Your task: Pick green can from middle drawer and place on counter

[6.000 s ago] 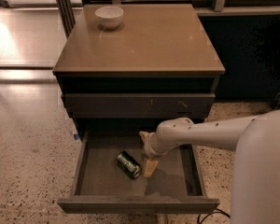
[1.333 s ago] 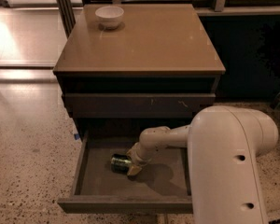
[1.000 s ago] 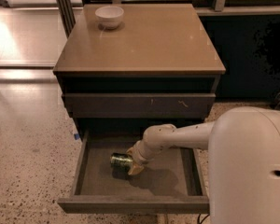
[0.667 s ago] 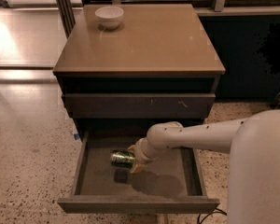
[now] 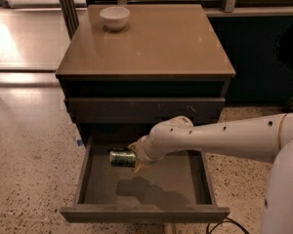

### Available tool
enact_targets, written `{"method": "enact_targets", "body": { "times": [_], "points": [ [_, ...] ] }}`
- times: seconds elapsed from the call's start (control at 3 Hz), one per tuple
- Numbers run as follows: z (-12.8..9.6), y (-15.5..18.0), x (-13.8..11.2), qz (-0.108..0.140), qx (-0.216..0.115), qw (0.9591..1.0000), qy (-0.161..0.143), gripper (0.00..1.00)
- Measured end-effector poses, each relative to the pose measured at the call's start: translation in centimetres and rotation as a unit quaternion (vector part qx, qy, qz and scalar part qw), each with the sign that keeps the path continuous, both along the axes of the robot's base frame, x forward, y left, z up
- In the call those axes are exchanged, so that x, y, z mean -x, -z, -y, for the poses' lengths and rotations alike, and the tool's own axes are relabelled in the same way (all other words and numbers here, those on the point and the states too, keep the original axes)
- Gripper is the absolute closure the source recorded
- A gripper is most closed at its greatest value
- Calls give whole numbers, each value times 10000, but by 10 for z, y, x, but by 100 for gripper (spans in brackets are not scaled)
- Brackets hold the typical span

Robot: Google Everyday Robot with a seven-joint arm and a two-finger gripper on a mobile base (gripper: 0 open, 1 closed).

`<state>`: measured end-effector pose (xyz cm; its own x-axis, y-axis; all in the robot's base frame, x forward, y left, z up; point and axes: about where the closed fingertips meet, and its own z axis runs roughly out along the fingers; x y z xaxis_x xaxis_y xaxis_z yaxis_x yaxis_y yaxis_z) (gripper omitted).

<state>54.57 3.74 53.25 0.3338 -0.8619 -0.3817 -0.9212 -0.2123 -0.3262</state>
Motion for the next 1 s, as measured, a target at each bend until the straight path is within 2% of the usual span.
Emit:
{"method": "enact_targets", "body": {
  "times": [0.33, 0.67, 1.0],
  "points": [
    [0, -4, 0, 6, -23, 10000, -19, 100],
    [0, -37, -5, 121, -85, 9997, -204, 100],
    [-6, -96, -15, 378, -113, 9979, -518, 100]
  ]
}}
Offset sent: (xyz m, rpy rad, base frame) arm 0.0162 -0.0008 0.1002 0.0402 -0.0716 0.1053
